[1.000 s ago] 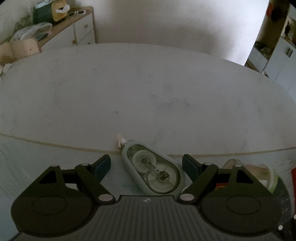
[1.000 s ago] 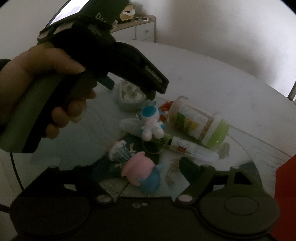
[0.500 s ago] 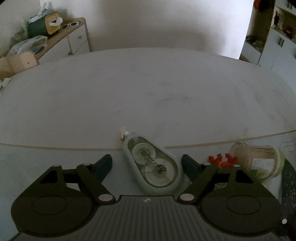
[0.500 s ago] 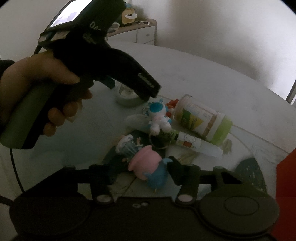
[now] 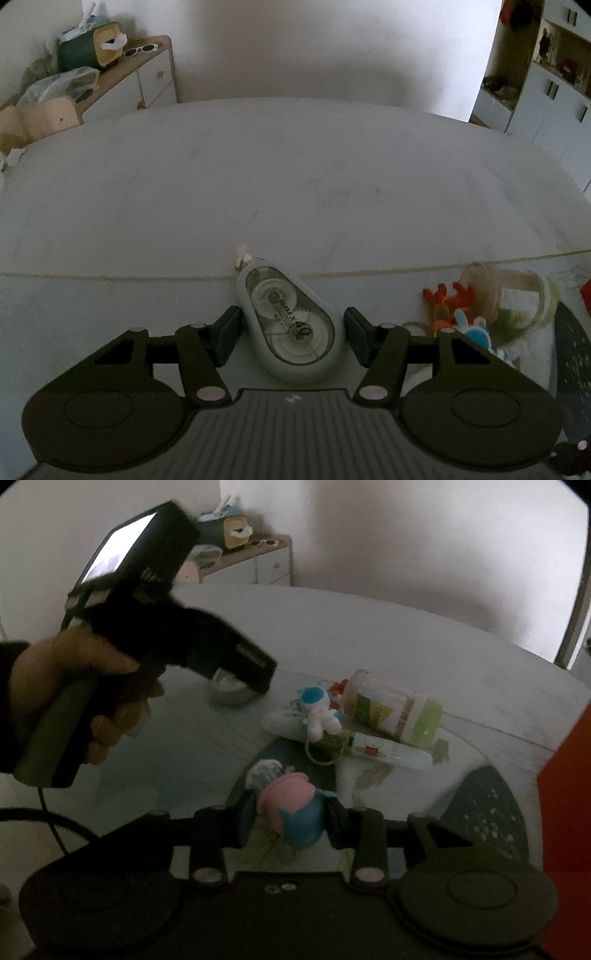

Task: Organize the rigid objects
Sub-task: 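Grasp the grey correction tape with the left gripper while the right grasps the pink-blue toy, then carry the correction tape and pink-blue toy with both grippers into the box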

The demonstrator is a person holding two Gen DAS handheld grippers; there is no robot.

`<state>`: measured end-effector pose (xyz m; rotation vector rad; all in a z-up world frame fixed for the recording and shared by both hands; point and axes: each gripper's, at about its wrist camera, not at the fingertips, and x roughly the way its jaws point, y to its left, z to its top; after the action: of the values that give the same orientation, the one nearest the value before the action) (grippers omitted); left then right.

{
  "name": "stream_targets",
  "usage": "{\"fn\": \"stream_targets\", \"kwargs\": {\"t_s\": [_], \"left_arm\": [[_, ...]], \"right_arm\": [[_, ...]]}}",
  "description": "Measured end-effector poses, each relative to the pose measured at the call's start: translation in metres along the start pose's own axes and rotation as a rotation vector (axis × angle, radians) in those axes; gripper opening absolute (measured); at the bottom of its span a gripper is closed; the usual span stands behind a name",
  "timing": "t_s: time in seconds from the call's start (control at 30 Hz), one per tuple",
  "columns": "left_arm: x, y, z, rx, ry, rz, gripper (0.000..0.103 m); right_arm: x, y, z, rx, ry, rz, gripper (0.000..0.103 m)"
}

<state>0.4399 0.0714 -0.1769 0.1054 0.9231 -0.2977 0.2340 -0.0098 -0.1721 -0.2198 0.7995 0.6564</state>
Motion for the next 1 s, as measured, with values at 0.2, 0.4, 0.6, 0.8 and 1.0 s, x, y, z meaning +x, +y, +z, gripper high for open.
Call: {"fn": "stream_targets", "kwargs": {"t_s": [0.2, 0.4, 0.6, 0.8, 1.0], "left_arm": [[-0.014, 0.008, -0.013, -0.012, -0.004, -0.019, 0.060], [-0.044, 0.002, -0.021, 0.014, -0.031, -0.068, 0.060], [-0.085, -0.023, -0.021, 0.090, -0.081, -0.133, 0.060], [-0.122, -0.058, -0.019, 0.163, -0.111, -0.180, 0.060], [-0.151, -0.101, -0.016, 0.225, -0.140, -0.244, 0.060]], "right_arm": [[-0.005, -0.009, 0.007, 0.056, -0.029, -0.025, 0.036], [-0.043, -0.020, 0.008, 0.135, -0.088, -0.050, 0.036], [-0.081, -0.034, 0.011, 0.175, -0.160, -0.085, 0.036], [-0.117, -0.058, 0.009, 0.232, -0.219, -0.123, 0.036], [-0.149, -0.093, 0.000, 0.259, -0.268, -0.182, 0.036]]}}
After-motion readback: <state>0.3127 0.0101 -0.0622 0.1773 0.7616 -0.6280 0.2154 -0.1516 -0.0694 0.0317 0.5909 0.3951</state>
